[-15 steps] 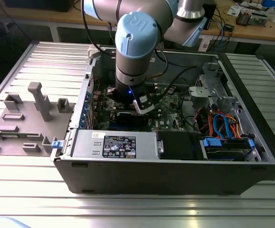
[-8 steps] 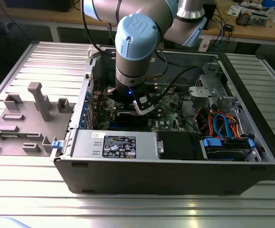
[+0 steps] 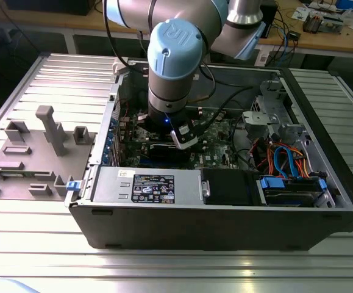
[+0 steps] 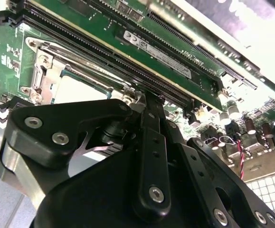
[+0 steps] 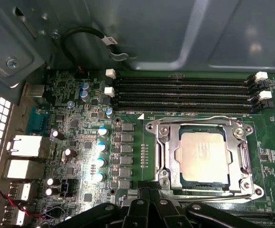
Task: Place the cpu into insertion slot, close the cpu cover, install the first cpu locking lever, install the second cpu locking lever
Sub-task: 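Install the second cpu locking lever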
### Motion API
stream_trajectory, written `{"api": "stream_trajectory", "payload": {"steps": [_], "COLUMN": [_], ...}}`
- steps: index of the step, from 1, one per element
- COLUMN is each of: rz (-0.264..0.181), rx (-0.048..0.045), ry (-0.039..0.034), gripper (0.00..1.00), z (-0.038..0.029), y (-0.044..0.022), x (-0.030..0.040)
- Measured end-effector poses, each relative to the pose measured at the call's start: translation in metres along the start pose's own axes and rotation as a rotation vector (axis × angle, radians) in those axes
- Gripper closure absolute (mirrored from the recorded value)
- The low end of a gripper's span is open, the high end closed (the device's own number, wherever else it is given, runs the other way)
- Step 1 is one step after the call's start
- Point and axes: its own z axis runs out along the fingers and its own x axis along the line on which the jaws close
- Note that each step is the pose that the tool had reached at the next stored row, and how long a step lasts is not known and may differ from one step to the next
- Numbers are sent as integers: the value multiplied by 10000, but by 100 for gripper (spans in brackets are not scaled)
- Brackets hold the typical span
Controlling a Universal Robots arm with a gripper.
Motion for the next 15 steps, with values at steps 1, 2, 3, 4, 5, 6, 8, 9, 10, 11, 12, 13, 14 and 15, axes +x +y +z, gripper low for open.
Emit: {"api": "stream_trajectory", "payload": {"steps": [1,2,3,4,5,6,8,9,10,11,12,13,14,15], "rz": [-1,-1,0,0,-1,-1,-1,-2,-1,-2,-1,-1,-1,-1], "rx": [-2,-1,0,-10,-16,-18,-23,-26,-26,-26,-24,-24,-23,-25], "ry": [-3,-1,1,0,0,0,1,-1,-1,0,1,1,1,1], "gripper": [89,89,89,89,89,89,89,89,89,89,89,89,89,89], "z": [-10,-23,-43,-74,-94,-107,-138,-138,-138,-139,-142,-143,-144,-144], "y": [4,8,15,25,32,36,47,47,47,48,48,48,49,49], "x": [0,0,1,3,3,3,4,4,4,4,5,5,5,5]}}
